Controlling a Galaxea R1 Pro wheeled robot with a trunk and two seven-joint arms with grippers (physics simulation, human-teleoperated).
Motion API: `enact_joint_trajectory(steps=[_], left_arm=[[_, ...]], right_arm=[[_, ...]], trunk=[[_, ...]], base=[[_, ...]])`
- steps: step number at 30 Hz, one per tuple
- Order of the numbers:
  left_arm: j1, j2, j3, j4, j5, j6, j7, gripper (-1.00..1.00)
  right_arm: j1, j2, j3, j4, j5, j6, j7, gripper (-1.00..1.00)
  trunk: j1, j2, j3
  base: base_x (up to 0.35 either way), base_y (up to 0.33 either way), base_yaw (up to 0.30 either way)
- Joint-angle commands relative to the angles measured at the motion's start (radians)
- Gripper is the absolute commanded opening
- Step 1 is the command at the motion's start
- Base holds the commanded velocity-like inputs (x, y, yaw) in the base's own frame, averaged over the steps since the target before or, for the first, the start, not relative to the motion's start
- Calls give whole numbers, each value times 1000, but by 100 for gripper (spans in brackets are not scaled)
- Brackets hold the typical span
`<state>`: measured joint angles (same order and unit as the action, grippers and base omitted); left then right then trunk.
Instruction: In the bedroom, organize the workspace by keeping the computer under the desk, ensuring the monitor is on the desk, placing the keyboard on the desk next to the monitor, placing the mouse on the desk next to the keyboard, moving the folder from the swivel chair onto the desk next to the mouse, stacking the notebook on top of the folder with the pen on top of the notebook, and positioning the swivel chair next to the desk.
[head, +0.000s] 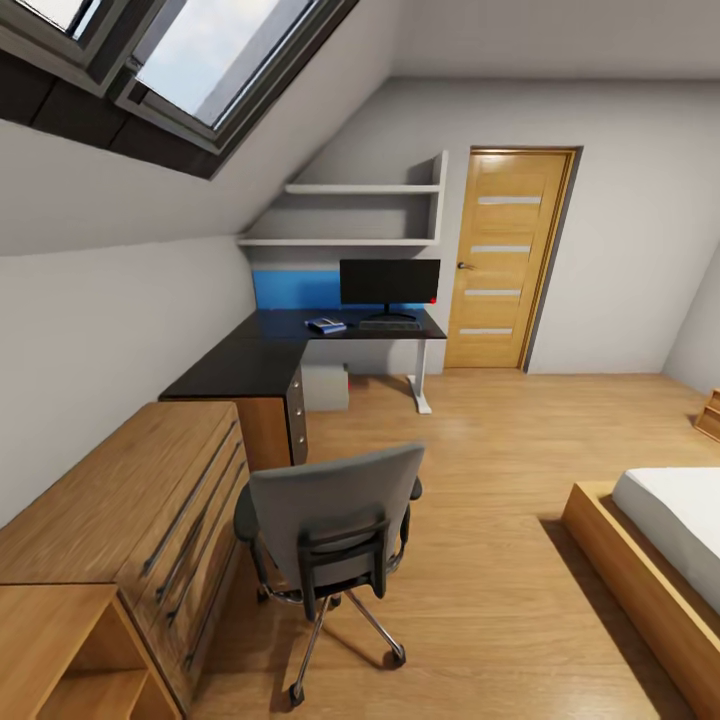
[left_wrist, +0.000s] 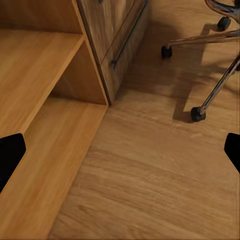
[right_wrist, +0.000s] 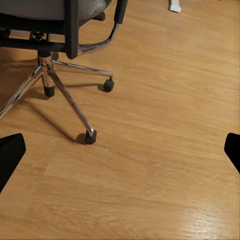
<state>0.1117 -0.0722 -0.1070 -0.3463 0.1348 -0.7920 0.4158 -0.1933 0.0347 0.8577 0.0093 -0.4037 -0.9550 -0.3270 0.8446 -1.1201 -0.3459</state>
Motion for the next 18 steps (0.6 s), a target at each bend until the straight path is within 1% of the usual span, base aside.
enact_joint_trajectory(steps=[1, 3, 5, 7, 8, 10, 11, 12, 13, 15, 16, 17, 18], left_arm=[[0, -1, -8, -18, 11, 12, 4, 100], [0, -4, -8, -86, 11, 74, 3, 100], [0, -6, -8, -205, 11, 208, 4, 100], [0, -6, -8, -267, 11, 290, 4, 100], [0, -6, -8, -325, 11, 379, 4, 100], [-1, -6, -7, -373, 13, 464, 4, 100], [-22, -6, -6, -427, 26, 567, 4, 100], [-37, -6, -6, -439, 34, 594, 4, 100], [-78, -5, -6, -449, 52, 640, 3, 100], [-131, -3, -5, -431, 79, 685, 2, 100], [-161, -2, -4, -411, 95, 705, 1, 100], [-223, 4, 2, -349, 134, 738, -2, 100], [-255, 9, 6, -311, 156, 748, -4, 100]], right_arm=[[-1, 0, 8, -1, -4, -2, -6, 100], [-2, 0, 8, -15, -3, -2, -7, 100], [-4, -2, 8, -39, -3, -1, -9, 100], [-7, -2, 8, -48, -3, -1, -10, 100], [-14, -2, 7, -55, -4, -1, -11, 100], [-30, -2, 7, -58, -5, 1, -13, 100], [-72, -2, 6, -61, -10, 15, -15, 100], [-89, -2, 6, -62, -15, 25, -16, 100], [-122, -1, 6, -63, -28, 55, -18, 100], [-153, 0, 6, -65, -48, 94, -18, 100], [-167, 0, 6, -65, -59, 114, -18, 100], [-193, 0, 6, -66, -82, 151, -17, 100], [-205, 0, 6, -67, -94, 166, -17, 100]], trunk=[[4, -8, -4], [12, -22, -10], [19, -36, -17], [27, -50, -23], [31, -57, -26], [39, -71, -32], [42, -78, -36], [46, -85, -39], [50, -92, -42], [58, -106, -48], [62, -113, -51], [65, -120, -54], [69, -127, -57]], base=[[0, 0, 0], [0, 0, 0], [0, 0, 0], [0, 0, 0], [0, 0, 0], [0, 0, 0], [0, 0, 0], [0, 0, 0], [0, 0, 0], [0, 0, 0], [0, 0, 0], [0, 0, 0], [0, 0, 0]])
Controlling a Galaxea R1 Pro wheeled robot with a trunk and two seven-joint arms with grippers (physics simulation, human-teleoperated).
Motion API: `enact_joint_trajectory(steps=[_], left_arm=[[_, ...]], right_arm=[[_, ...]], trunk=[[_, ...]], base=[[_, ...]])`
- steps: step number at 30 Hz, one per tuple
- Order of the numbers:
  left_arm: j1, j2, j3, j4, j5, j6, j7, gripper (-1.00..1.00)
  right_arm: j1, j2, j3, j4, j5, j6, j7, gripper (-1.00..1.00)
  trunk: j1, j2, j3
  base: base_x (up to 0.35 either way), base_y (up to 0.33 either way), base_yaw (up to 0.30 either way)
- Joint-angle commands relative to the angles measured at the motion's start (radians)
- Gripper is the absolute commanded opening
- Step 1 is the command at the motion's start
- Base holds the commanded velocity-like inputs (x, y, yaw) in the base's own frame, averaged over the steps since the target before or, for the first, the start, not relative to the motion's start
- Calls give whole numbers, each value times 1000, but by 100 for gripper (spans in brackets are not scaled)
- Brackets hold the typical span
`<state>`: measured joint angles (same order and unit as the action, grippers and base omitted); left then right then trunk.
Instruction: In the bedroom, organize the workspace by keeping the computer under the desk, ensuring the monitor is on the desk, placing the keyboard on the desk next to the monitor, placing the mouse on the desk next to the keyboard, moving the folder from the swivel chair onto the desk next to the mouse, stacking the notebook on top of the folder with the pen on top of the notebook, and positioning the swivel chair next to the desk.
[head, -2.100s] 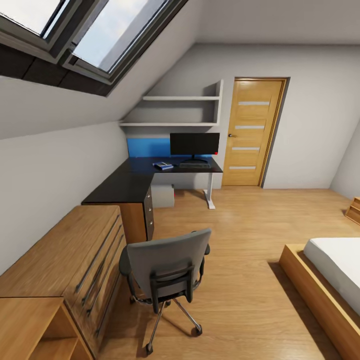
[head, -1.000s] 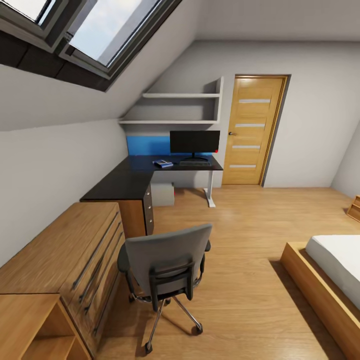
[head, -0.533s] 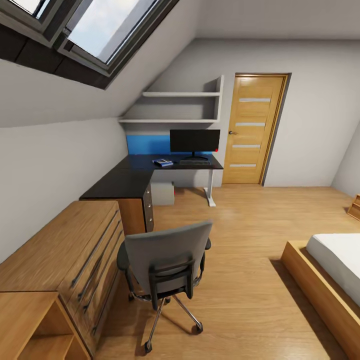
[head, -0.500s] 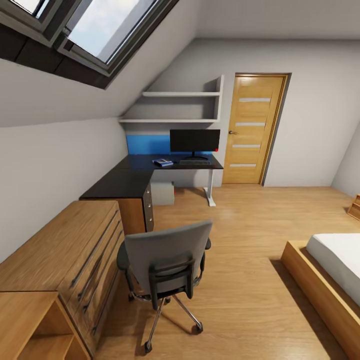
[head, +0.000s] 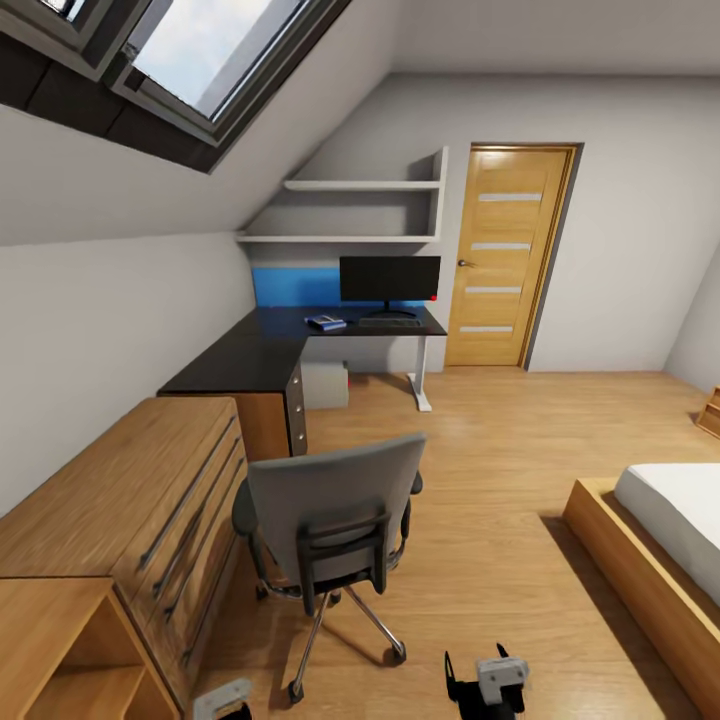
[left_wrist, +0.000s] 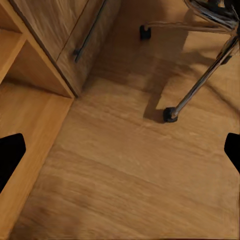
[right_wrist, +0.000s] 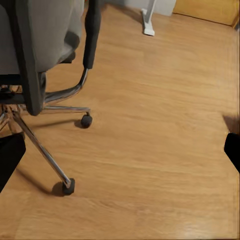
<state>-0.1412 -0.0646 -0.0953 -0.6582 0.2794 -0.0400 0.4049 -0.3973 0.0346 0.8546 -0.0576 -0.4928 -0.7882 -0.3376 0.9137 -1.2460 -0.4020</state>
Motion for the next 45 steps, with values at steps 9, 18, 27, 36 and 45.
enact_joint_trajectory(steps=[9, 18, 27, 36, 45], left_arm=[[-215, 80, 10, 341, 207, -61, -33, 100], [-221, 81, 8, 362, 211, -86, -37, 100], [-221, 77, 7, 364, 211, -87, -36, 100], [-221, 71, 6, 373, 210, -87, -37, 100], [-221, 40, 2, 380, 193, -86, -37, 100]], right_arm=[[-51, -29, 14, 6, -156, 56, 0, 100], [-52, -30, 15, 8, -166, 57, 0, 100], [-52, -29, 16, 9, -167, 57, 0, 100], [-52, -26, 17, 10, -167, 60, 7, 100], [-52, -18, 15, 13, -167, 66, 41, 100]], trunk=[[35, -64, -30], [69, -127, -58], [104, -190, -86], [138, -253, -114], [173, -316, -142]], base=[[0, 0, 0], [0, 0, 0], [0, 0, 0], [0, 0, 0], [0, 0, 0]])
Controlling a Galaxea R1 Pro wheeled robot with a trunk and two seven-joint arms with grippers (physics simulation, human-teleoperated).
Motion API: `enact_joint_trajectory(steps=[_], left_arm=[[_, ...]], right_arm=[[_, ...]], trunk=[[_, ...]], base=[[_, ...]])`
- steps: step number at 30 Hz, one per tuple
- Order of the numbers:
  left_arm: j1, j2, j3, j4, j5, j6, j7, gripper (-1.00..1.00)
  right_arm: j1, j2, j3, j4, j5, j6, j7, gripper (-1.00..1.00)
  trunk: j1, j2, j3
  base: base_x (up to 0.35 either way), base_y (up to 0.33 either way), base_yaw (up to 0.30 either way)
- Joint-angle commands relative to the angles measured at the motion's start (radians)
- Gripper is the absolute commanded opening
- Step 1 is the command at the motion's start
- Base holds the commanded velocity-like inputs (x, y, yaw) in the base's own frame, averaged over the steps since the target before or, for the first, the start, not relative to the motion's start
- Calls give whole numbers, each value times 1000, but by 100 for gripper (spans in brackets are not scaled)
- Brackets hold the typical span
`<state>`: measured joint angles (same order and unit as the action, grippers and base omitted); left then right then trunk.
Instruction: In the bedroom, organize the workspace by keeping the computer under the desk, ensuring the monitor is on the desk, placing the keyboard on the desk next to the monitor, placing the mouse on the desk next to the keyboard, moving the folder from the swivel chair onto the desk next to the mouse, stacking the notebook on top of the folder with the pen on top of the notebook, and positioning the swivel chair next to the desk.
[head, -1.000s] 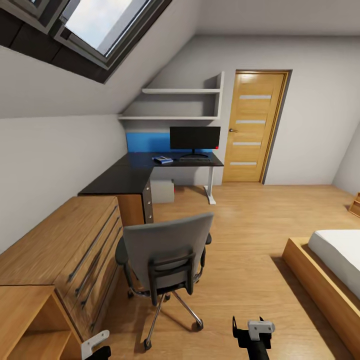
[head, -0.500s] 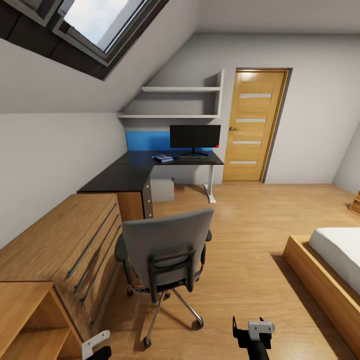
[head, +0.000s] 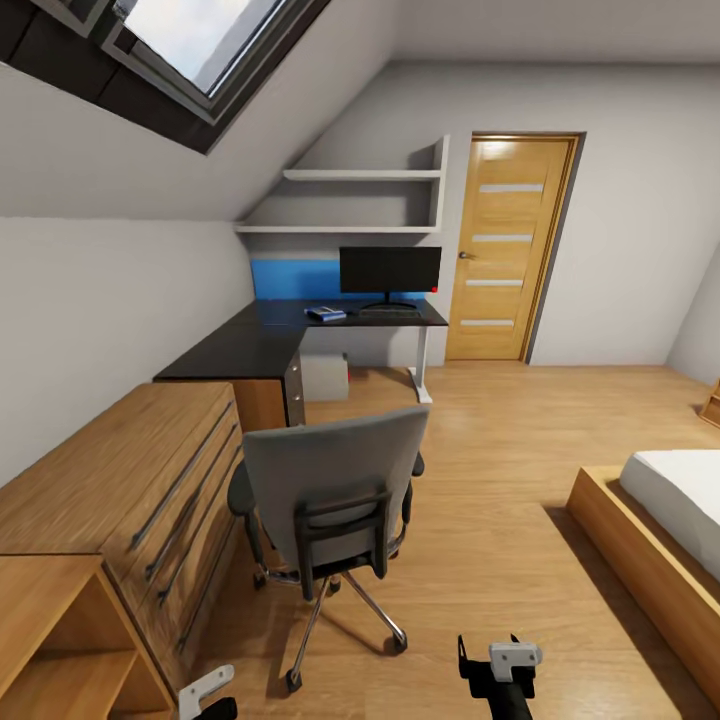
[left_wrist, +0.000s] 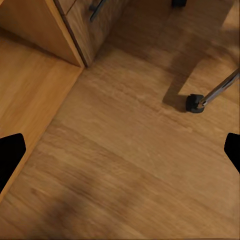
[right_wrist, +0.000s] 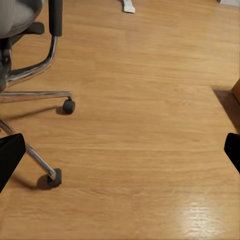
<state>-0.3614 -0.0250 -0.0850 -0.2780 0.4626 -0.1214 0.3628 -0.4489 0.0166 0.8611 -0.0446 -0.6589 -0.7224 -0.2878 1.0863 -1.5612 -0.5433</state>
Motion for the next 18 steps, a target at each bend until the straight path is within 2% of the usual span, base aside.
enact_joint_trajectory(steps=[1, 18], left_arm=[[-1, 0, -9, 0, 8, -4, 5, 100], [-1, -2, -9, 21, -2, -4, 5, 100]], right_arm=[[-1, 1, 9, 0, 0, 0, -9, 100], [1, -1, 9, 2, 1, 0, 21, 100]], trunk=[[4, -8, -4], [69, -127, -58]], base=[[0, 0, 0], [0, 0, 0]])
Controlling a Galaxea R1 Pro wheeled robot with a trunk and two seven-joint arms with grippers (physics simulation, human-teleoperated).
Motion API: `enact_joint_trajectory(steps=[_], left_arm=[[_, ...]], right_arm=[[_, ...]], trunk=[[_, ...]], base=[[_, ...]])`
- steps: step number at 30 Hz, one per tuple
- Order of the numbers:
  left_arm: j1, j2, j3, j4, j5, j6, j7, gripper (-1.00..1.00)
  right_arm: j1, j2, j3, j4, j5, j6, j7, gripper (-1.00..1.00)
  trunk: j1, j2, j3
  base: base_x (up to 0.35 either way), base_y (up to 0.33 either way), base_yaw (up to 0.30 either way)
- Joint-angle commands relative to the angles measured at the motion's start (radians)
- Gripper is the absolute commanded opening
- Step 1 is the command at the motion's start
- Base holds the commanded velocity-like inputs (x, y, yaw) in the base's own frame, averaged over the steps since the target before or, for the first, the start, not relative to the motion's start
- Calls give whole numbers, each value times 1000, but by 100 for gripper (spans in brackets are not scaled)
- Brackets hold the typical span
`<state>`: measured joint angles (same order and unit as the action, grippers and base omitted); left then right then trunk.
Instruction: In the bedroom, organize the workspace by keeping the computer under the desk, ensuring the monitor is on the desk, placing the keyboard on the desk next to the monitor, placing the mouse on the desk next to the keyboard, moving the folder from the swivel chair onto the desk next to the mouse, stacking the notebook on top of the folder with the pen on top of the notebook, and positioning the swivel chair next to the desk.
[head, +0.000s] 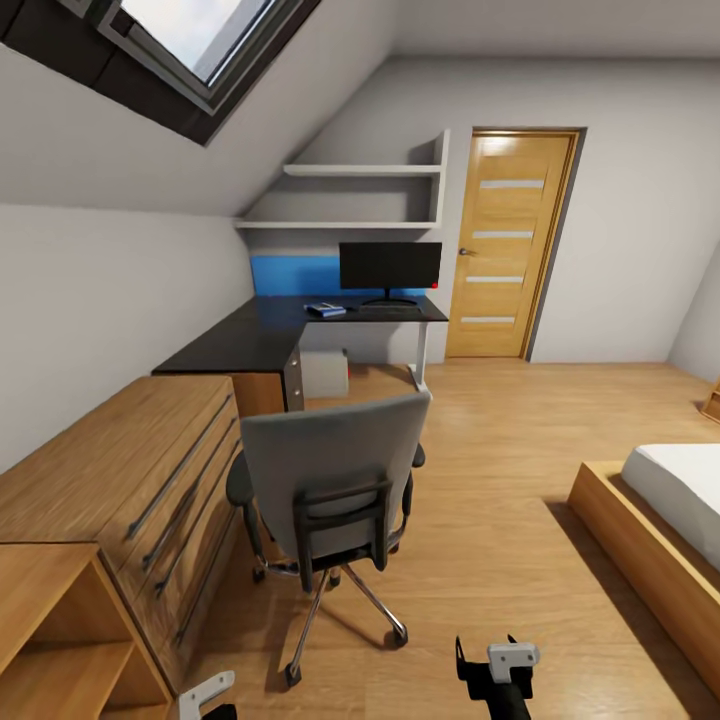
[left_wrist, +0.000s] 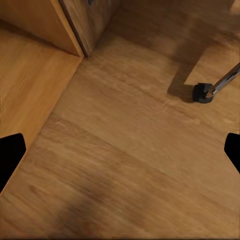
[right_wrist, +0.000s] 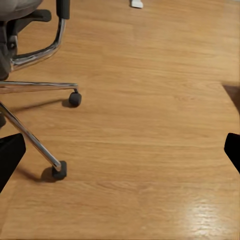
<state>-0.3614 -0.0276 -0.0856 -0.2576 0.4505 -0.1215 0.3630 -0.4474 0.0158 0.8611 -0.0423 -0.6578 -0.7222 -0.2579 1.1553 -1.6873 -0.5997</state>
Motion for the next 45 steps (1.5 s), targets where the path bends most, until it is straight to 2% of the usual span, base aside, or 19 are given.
enact_joint_trajectory(steps=[1, 11, 13, 15, 16, 33, 41, 45], left_arm=[[-1, 0, -9, 5, 9, -4, 5, 100], [-1, -16, -9, 21, -10, -4, 5, 100], [-1, -36, -7, 24, -49, -5, 5, 100], [-1, -43, -7, 25, -79, -6, 5, 100], [-1, -45, -6, 25, -84, -6, 5, 100], [-1, -46, -6, 26, -92, -7, 5, 100], [-1, -46, -6, 26, -93, -9, 5, 100], [-1, -47, -6, 26, -93, -39, 5, 100]], right_arm=[[-1, 0, 9, 0, 0, 0, -8, 100], [-1, 3, 9, 1, 0, 0, -6, 100], [-1, 3, 9, 0, 0, 0, -6, 100], [-1, 0, 8, -1, -1, 0, -7, 100], [-1, -1, 7, 0, -1, 0, -7, 100], [-1, -7, 8, 45, 1, -9, -7, 100], [-1, -4, 10, 47, 1, -10, -7, 100], [-1, -4, 10, 47, 3, -10, -7, 100]], trunk=[[4, -8, -4], [42, -78, -36], [50, -92, -42], [58, -106, -48], [61, -113, -51], [127, -232, -104], [157, -288, -132], [173, -316, -145]], base=[[0, 0, 0], [0, 0, 0], [0, 0, 0], [0, 0, 0], [0, 0, 0], [0, 0, 5], [0, 0, 175], [0, 0, 98]])
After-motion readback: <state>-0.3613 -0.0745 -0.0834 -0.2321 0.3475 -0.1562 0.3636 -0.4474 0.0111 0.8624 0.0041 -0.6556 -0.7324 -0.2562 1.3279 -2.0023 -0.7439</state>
